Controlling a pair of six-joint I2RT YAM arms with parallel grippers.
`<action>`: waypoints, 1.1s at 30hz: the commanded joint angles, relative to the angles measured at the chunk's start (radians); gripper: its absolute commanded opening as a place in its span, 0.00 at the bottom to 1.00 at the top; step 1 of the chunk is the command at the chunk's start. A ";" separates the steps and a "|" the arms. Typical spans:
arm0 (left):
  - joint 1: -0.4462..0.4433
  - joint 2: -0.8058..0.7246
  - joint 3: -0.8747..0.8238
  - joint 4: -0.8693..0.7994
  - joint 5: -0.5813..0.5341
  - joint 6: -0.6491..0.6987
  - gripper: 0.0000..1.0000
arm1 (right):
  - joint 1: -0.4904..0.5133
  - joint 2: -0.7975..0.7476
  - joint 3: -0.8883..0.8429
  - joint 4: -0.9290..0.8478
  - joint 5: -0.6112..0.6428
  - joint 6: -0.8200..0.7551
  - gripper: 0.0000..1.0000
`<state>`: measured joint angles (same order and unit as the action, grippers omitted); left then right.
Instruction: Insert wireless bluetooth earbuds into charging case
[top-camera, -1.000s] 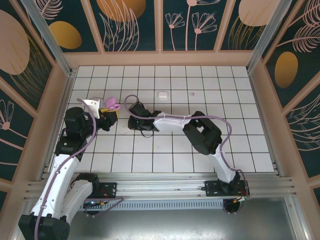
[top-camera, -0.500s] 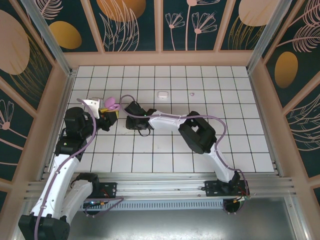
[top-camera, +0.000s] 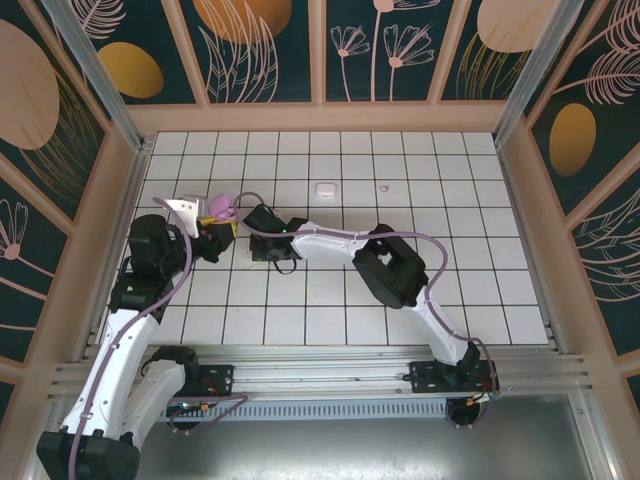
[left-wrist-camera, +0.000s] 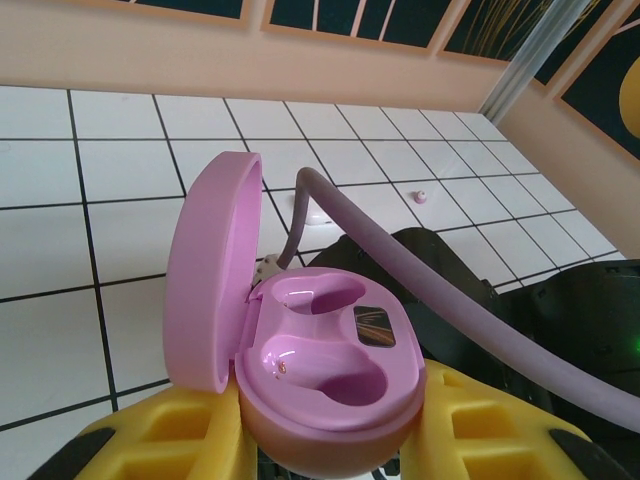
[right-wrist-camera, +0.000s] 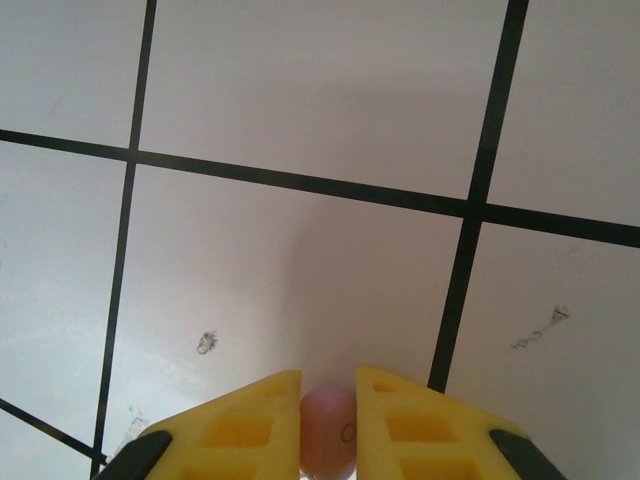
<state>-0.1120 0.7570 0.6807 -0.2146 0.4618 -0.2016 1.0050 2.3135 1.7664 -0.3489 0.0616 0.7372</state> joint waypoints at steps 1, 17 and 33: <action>0.006 -0.016 0.026 -0.009 -0.004 0.021 0.21 | 0.013 0.018 0.012 -0.064 0.017 -0.023 0.14; 0.004 -0.037 -0.156 0.295 0.320 0.028 0.24 | -0.183 -0.564 -0.460 -0.028 0.120 -0.073 0.10; -0.222 0.000 -0.256 0.706 0.205 0.039 0.21 | -0.116 -0.988 -0.428 -0.181 0.180 -0.208 0.08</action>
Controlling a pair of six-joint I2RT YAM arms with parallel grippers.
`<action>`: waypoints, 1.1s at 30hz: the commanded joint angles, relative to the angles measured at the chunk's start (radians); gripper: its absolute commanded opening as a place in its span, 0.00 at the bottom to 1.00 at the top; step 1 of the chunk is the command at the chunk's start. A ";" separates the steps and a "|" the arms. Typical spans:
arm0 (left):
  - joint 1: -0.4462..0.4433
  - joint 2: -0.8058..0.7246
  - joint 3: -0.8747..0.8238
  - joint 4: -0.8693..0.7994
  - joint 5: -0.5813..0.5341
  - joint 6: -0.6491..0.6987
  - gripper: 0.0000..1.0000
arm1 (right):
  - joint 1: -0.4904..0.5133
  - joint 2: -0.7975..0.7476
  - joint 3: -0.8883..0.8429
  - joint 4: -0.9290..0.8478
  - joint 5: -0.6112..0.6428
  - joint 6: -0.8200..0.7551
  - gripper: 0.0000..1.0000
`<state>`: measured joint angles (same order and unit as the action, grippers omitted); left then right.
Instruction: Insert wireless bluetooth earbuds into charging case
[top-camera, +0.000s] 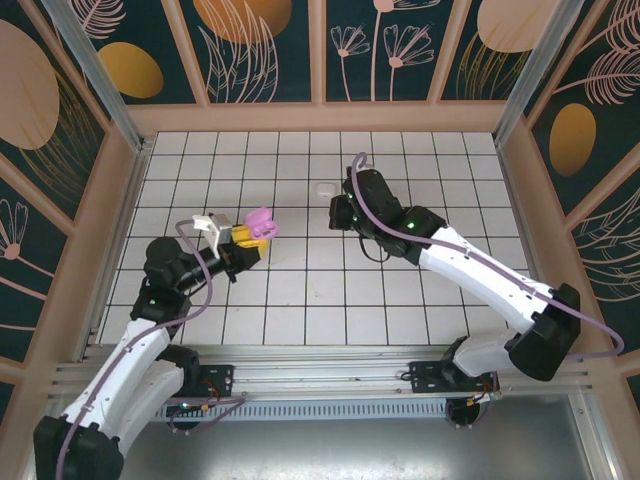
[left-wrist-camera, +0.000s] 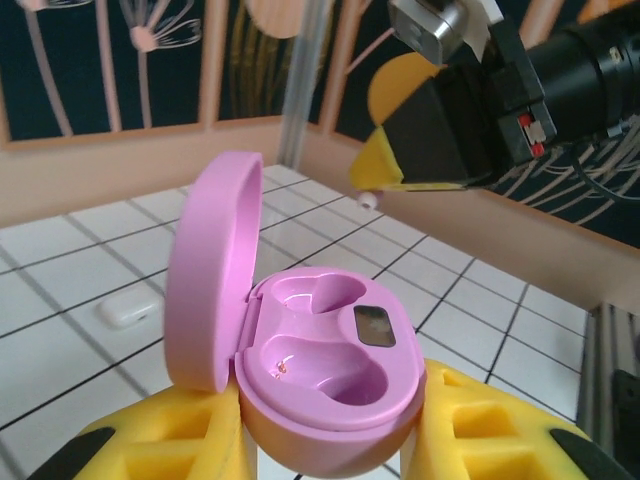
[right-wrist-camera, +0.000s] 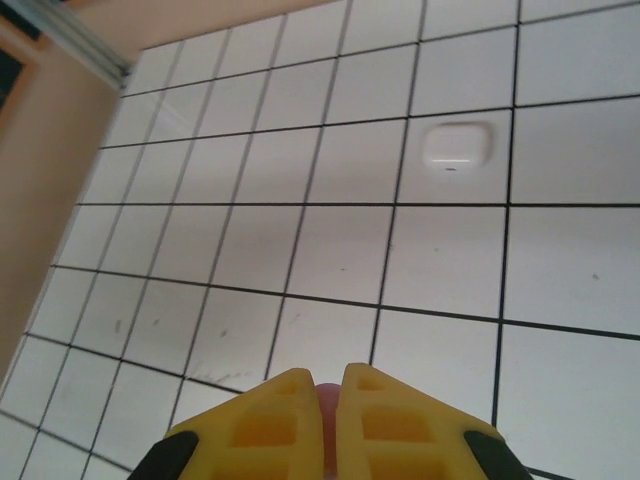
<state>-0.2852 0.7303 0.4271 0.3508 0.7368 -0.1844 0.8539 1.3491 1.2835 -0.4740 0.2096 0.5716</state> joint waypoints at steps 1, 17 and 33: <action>-0.065 0.040 -0.001 0.159 -0.086 0.025 0.21 | 0.050 -0.024 0.070 -0.064 0.035 -0.046 0.08; -0.262 0.234 0.059 0.236 -0.282 0.126 0.21 | 0.149 0.065 0.199 -0.106 -0.061 -0.066 0.07; -0.267 0.235 0.048 0.258 -0.283 0.136 0.21 | 0.184 0.165 0.232 -0.105 -0.090 -0.044 0.07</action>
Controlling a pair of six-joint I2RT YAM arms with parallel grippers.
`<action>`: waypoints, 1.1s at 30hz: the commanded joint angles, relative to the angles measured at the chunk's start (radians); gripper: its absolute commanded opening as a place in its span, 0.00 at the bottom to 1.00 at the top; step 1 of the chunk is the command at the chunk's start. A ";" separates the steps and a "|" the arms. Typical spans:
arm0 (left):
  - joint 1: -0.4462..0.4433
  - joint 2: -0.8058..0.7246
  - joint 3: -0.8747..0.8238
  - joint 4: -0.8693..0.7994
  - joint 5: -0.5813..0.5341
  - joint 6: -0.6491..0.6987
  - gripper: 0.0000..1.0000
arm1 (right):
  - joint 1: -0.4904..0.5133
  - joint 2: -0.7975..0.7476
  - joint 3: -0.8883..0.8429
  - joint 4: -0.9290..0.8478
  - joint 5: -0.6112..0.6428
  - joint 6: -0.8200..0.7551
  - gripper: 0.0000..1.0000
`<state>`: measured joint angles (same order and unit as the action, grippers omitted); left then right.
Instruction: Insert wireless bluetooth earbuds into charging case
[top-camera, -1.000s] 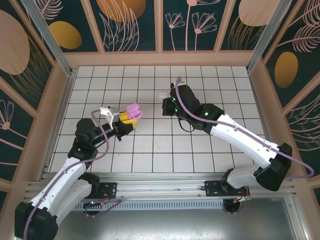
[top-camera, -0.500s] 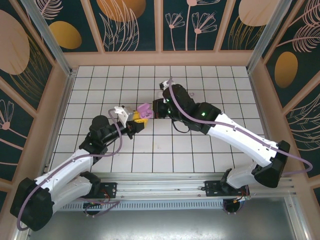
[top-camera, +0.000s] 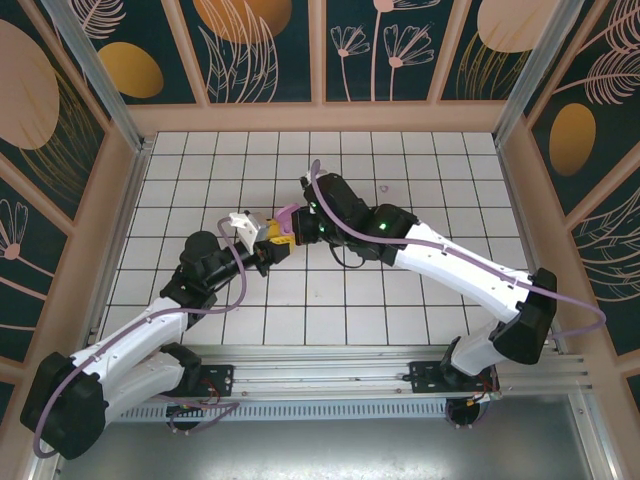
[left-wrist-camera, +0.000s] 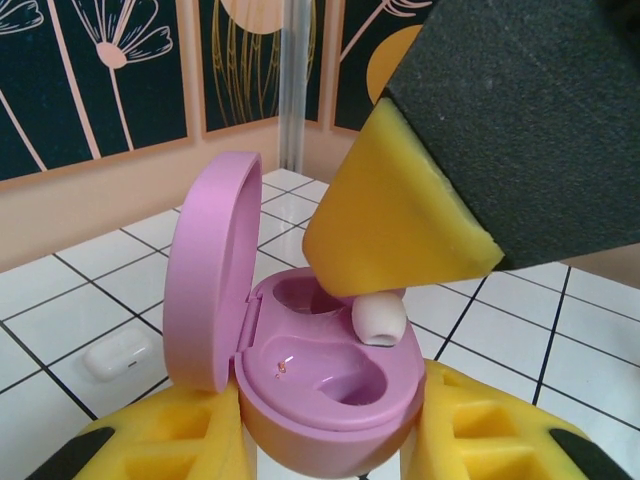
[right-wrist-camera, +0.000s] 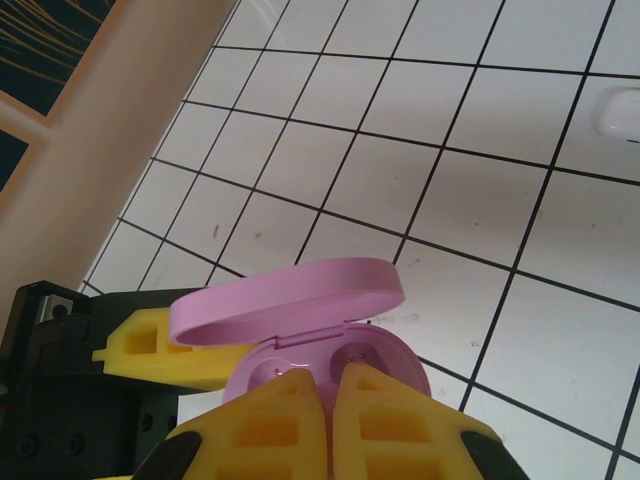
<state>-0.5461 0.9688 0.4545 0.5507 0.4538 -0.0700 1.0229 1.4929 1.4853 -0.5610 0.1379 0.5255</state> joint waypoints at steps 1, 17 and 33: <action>-0.006 -0.002 0.020 0.058 0.000 0.022 0.21 | 0.019 0.027 0.033 -0.019 -0.018 0.002 0.07; -0.006 -0.014 0.029 0.026 -0.020 0.035 0.21 | 0.053 0.103 0.137 -0.176 0.091 0.016 0.07; -0.006 -0.024 0.027 0.011 -0.028 0.043 0.21 | 0.098 0.212 0.279 -0.336 0.181 0.018 0.14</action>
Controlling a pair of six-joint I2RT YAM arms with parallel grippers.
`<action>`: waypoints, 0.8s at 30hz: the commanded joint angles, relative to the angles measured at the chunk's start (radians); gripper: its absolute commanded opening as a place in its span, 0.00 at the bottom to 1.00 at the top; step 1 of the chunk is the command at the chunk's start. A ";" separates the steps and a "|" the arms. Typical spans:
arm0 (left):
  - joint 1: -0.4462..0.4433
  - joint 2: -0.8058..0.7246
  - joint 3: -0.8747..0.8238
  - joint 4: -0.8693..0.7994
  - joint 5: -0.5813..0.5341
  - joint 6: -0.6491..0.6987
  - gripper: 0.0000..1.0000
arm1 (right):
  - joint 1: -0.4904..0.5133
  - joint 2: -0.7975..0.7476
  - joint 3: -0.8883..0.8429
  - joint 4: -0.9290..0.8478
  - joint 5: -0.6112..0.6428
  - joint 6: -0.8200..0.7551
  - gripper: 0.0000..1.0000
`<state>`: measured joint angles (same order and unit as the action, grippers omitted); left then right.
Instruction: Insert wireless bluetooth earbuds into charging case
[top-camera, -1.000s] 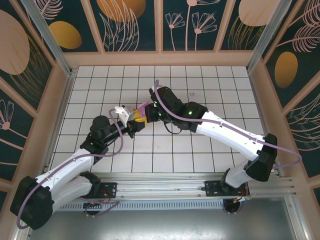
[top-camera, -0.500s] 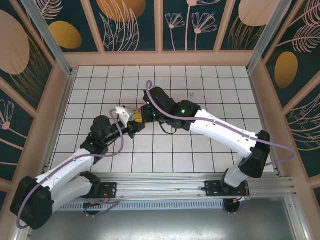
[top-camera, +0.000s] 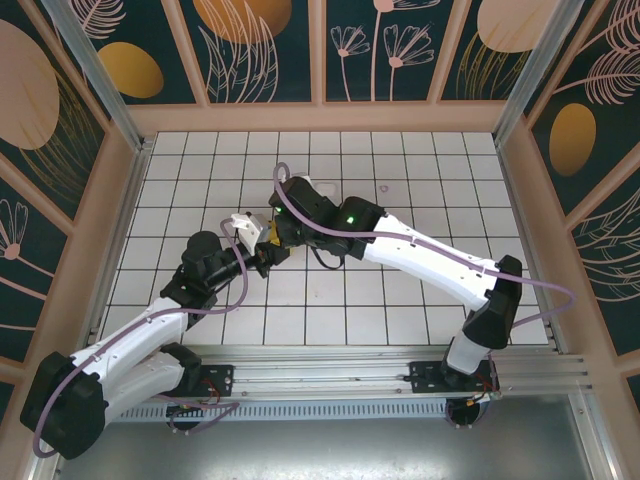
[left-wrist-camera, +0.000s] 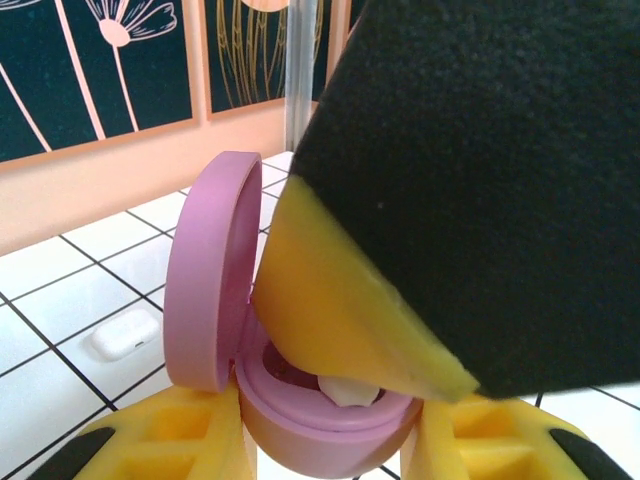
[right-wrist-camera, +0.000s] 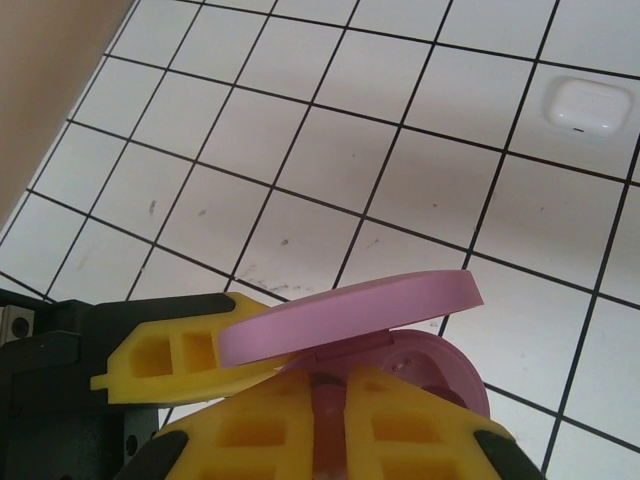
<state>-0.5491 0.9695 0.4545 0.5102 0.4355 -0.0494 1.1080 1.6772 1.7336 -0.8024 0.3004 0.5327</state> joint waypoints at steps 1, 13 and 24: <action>-0.003 -0.026 0.027 0.050 -0.009 0.023 0.21 | 0.014 0.032 0.032 -0.096 0.017 0.012 0.15; -0.003 -0.036 0.033 0.030 -0.016 0.030 0.22 | 0.012 0.036 0.053 -0.097 0.016 0.031 0.28; -0.003 -0.034 0.037 0.025 -0.019 0.028 0.22 | -0.024 -0.055 -0.039 0.021 -0.100 0.068 0.34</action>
<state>-0.5499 0.9535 0.4545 0.4923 0.4286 -0.0368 1.0935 1.6783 1.7271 -0.8139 0.2764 0.5804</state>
